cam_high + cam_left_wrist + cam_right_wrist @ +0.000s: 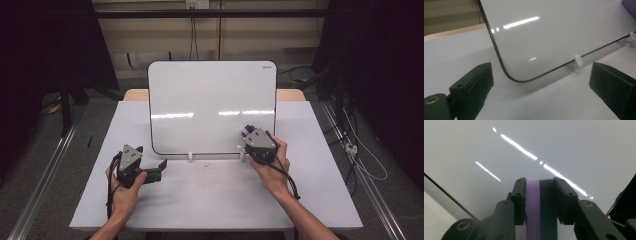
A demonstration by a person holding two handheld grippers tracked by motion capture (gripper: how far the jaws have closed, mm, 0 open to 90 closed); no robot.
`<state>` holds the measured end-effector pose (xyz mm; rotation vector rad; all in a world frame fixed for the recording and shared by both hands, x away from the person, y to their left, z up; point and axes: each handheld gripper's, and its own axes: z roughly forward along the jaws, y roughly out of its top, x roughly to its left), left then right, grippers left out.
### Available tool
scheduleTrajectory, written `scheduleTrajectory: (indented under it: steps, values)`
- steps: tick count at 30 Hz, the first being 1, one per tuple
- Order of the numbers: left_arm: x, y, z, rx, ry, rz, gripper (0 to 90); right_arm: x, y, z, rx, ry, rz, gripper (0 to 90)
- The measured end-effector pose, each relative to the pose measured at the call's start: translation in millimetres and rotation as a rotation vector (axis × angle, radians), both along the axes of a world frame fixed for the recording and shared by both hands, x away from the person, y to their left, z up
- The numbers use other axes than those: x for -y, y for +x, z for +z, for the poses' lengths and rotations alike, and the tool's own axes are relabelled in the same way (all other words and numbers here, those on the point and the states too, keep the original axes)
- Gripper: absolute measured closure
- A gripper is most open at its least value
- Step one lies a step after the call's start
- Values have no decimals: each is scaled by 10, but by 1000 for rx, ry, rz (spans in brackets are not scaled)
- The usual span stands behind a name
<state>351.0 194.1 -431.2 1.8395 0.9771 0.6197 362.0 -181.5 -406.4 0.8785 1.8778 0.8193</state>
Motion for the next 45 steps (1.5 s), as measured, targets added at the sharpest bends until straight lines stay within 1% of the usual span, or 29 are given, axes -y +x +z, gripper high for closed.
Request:
scheduleTrajectory:
  steps: [2, 3, 4, 5, 6, 8, 10, 12, 14, 15, 17, 19, 21, 24, 28, 31, 32, 35, 37, 38, 39, 41, 42, 44, 45]
  values:
    - [-4, 1, 1, 1, -4, 2, 53, 20, 8, 4, -15, 34, 9, 607]
    - [-4, 1, 1, 1, -5, 3, 53, 34, 11, 6, -19, 39, 8, 591]
    - [-5, 1, 2, 1, -2, -2, 53, 47, 13, 5, -22, 56, 4, 552]
    - [-6, 0, 5, 1, 4, -8, 53, 64, 19, 3, -26, 69, 9, 538]
    - [-1, -4, 7, 4, 2, -9, 53, 73, 16, 2, -27, 72, 3, 524]
    - [0, -11, 16, 9, 10, -10, 53, 92, 9, 2, -22, 86, 7, 436]
    - [2, -17, 22, 16, 7, -8, 53, 104, 0, 4, -17, 94, -9, 356]
    - [-8, -18, 28, 16, 7, -7, 53, 132, -3, 9, -19, 131, -7, 290]
    - [-18, -17, 30, 13, 1, -4, 53, 161, -6, 14, -24, 164, -8, 202]
    - [-22, -12, 30, 9, -4, -6, 53, 178, -8, 14, -29, 185, -4, 173]
    - [-17, -6, 27, 1, -21, -4, 55, 210, -14, 10, -50, 219, -4, 146]
    - [-20, 2, 35, 5, -14, -7, 56, 239, -25, 10, -54, 248, -3, 125]
    - [-24, 6, 37, 6, -13, -1, 56, 261, -34, 15, -57, 260, 7, 98]
    - [-27, 9, 35, 8, -6, -3, 57, 294, -45, 16, -89, 279, 14, 88]
    - [-35, -1, 48, 13, -11, -3, 58, 342, -75, 10, -118, 333, 25, 61]
    - [-45, -14, 75, 27, -7, 4, 66, 391, -112, 3, -126, 377, 34, 51]
    - [-49, -19, 85, 30, -12, 7, 65, 409, -126, 1, -129, 390, 34, 49]
    - [-67, -36, 102, 27, -15, 12, 66, 477, -167, -3, -138, 419, 36, 49]
    - [-77, -45, 106, 20, -7, 8, 66, 525, -202, -3, -140, 454, 39, 46]
    - [-71, -54, 105, 29, 6, 9, 66, 550, -219, -6, -145, 467, 44, 39]
    - [-69, -67, 106, 34, 20, 9, 66, 574, -235, -9, -152, 475, 49, 34]
    - [-71, -82, 104, 24, 28, -9, 67, 617, -276, -21, -153, 468, 46, 34]
    - [-64, -94, 97, 23, 27, -12, 67, 641, -293, -30, -159, 470, 41, 36]
    - [-67, -115, 85, 17, 44, -23, 67, 686, -334, -47, -168, 484, 19, 49]
    - [-69, -124, 76, 11, 45, -26, 67, 705, -357, -53, -166, 480, 17, 50]
